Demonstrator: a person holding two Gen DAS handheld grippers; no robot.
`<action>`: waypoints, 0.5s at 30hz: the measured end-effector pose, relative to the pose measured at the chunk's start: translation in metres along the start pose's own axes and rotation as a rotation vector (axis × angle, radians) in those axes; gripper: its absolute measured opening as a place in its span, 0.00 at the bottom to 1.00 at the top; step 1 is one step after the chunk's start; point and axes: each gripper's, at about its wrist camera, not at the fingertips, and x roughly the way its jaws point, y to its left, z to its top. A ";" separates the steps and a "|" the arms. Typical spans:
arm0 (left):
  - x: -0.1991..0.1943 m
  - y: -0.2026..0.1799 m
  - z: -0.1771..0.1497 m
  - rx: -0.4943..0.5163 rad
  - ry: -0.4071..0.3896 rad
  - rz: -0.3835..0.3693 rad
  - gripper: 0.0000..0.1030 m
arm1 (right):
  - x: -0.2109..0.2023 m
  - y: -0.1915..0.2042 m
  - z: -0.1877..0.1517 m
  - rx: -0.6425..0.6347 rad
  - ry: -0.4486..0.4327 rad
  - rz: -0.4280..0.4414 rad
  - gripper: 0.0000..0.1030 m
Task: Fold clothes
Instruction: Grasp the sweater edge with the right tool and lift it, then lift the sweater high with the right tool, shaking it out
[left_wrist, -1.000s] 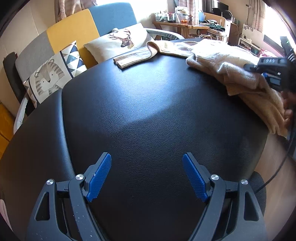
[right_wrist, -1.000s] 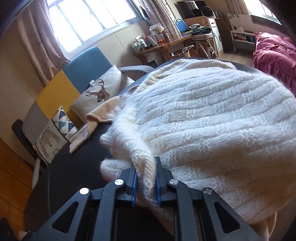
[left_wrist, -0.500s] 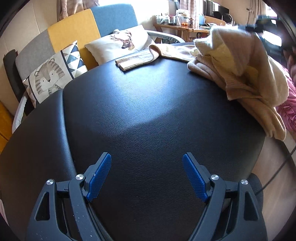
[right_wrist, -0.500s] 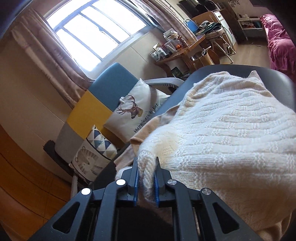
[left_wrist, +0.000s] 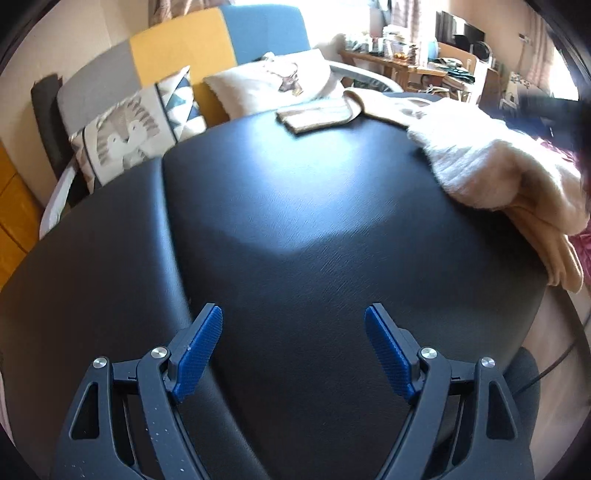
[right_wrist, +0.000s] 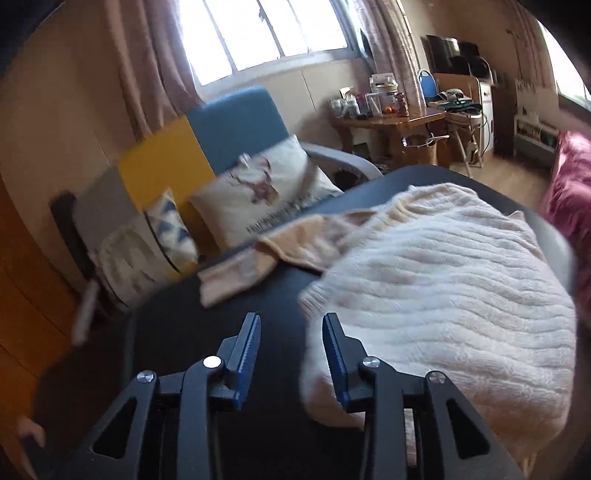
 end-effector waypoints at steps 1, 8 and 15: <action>0.003 0.002 -0.001 -0.009 0.011 -0.004 0.80 | 0.008 0.003 -0.008 -0.055 0.021 -0.076 0.34; 0.009 -0.004 -0.008 0.017 0.032 0.003 0.80 | 0.046 0.027 -0.056 -0.481 0.046 -0.365 0.39; 0.009 -0.008 -0.012 0.043 0.039 0.012 0.80 | 0.094 0.016 -0.063 -0.528 0.119 -0.438 0.41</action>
